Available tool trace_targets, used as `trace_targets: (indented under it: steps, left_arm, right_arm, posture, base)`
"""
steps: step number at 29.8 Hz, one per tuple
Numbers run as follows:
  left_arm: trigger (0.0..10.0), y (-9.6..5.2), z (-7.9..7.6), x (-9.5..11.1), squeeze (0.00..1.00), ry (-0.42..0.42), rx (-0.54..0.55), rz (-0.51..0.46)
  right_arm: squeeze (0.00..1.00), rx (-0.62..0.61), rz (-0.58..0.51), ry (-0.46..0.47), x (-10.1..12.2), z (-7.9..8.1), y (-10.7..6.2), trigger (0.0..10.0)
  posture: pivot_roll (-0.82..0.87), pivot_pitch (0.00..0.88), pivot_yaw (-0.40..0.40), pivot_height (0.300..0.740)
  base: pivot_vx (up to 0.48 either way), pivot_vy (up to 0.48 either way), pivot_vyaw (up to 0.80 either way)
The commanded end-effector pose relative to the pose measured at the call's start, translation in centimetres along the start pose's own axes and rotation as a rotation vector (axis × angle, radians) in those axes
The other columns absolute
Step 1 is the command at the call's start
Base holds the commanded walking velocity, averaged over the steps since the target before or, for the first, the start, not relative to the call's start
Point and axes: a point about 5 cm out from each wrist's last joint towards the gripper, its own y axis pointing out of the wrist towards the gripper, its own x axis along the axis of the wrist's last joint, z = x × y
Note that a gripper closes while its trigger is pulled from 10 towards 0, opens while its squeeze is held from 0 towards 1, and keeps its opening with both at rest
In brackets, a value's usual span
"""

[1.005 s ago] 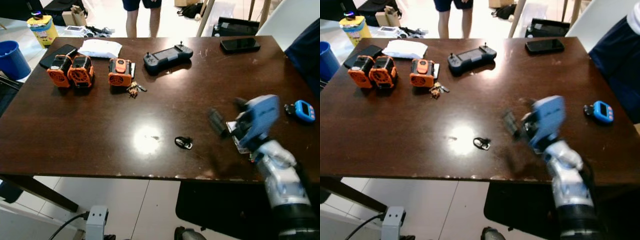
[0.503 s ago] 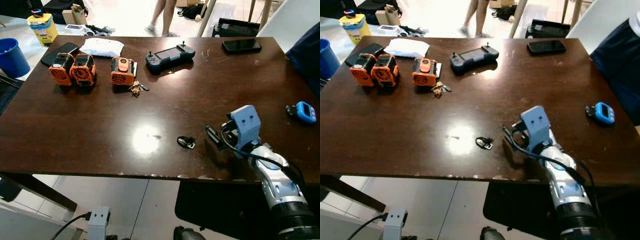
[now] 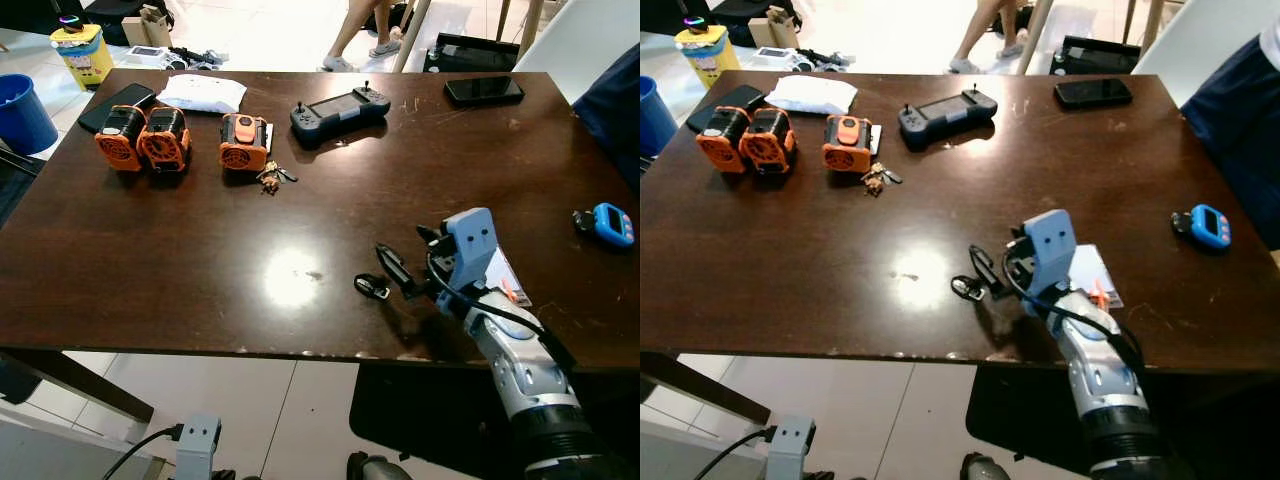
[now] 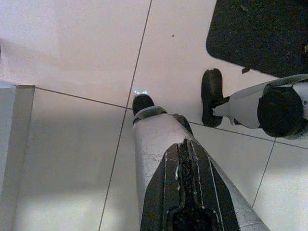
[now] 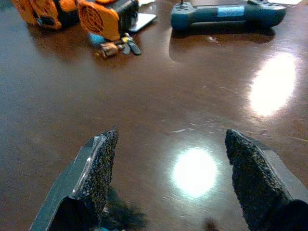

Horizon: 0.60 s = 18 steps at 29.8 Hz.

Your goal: Hang keys on a hook

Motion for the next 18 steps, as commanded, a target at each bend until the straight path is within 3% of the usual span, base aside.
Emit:
trace_targets:
  steps: [1,6,7,8,9,10,11,18]
  left_arm:
    - [10.0,-0.3,0.0,-1.7,0.00,-0.004,-0.002,0.061]
    - [10.0,-0.4,0.0,-1.8,0.00,-0.002,-0.005,0.065]
    - [10.0,-0.4,0.0,-1.8,0.00,-0.003,-0.005,0.067]
    - [10.0,-0.4,0.0,-1.8,0.00,-0.003,-0.005,0.067]
    - [10.0,-0.4,0.0,-1.9,0.00,-0.005,-0.004,0.068]
    - [10.0,-0.4,0.0,-1.9,0.00,-0.005,-0.004,0.068]
    - [10.0,-0.4,0.0,-2.0,0.00,-0.006,-0.003,0.070]
    - [10.0,-0.4,-0.1,-2.2,0.00,-0.005,-0.002,0.076]
  right_arm:
    - [0.00,0.035,0.012,0.029,-0.1,0.7,0.3,10.0]
    - [0.00,0.040,0.088,0.027,-1.2,1.3,1.0,10.0]
    - [0.00,0.038,0.131,0.015,-1.8,1.7,1.2,9.2]
    - [0.00,0.038,0.131,0.015,-1.8,1.7,1.2,9.2]
    - [0.00,0.030,0.161,0.007,-2.2,1.9,1.4,2.5]
    - [0.00,0.030,0.161,0.007,-2.2,1.9,1.4,2.5]
    - [0.00,0.025,0.183,0.003,-2.5,2.0,1.5,0.0]
    - [0.00,0.070,0.269,0.002,-3.4,2.6,1.2,0.0]
  posture:
    - [-0.15,0.125,0.090,0.740]
    - [-0.15,0.126,0.089,0.740]
    - [-0.15,0.129,0.084,0.740]
    - [-0.15,0.129,0.084,0.740]
    - [-0.15,0.129,0.084,0.740]
    - [-0.15,0.129,0.084,0.740]
    - [-0.15,0.129,0.083,0.740]
    - [-0.15,0.129,0.084,0.740]
  base:
    - [0.000,0.000,0.00]
    - [0.000,0.000,0.00]
    - [0.000,0.000,0.00]
    - [0.000,0.000,0.00]
    - [0.000,0.000,0.00]
    - [0.000,0.000,0.00]
    - [0.000,0.000,0.00]
    - [0.000,0.000,0.00]
